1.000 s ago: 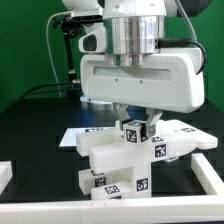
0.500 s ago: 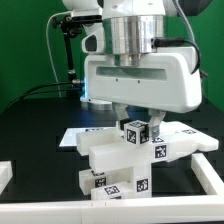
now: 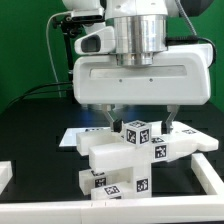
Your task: Assemble chair
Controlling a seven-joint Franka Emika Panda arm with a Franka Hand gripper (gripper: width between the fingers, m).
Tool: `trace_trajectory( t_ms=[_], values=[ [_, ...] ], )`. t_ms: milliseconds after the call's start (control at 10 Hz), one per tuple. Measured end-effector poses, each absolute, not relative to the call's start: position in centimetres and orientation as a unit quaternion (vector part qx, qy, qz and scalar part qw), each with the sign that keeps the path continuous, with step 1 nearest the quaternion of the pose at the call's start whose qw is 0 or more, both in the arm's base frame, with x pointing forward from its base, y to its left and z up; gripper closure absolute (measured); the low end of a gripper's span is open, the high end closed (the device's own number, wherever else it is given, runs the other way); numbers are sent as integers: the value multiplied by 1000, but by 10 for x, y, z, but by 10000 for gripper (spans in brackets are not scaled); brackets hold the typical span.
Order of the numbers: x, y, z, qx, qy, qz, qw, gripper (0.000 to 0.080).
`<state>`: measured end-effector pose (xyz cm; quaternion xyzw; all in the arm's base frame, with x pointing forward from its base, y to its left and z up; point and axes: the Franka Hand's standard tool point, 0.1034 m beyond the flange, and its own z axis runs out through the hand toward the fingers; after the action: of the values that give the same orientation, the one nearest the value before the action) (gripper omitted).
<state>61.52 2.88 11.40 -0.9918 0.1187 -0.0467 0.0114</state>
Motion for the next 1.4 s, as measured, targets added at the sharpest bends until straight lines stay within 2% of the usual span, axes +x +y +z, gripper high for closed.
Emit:
trace_trajectory(
  t_ms=[100, 200, 300, 400, 500, 700, 800, 900, 1400],
  values=[
    [616, 29, 113, -998, 52, -45, 2, 151],
    [622, 29, 113, -998, -45, -40, -15, 151],
    [625, 28, 111, -991, -126, -34, -20, 151],
    [625, 28, 111, -991, -126, -34, -20, 151],
    [624, 28, 110, -993, -110, -35, -20, 151],
    [624, 28, 110, -996, -76, -35, -17, 416],
    [624, 28, 110, -999, -32, -36, -16, 416],
    [624, 28, 110, -999, -4, -36, -15, 527],
    [625, 30, 110, -976, 213, -40, -6, 527]
  ],
)
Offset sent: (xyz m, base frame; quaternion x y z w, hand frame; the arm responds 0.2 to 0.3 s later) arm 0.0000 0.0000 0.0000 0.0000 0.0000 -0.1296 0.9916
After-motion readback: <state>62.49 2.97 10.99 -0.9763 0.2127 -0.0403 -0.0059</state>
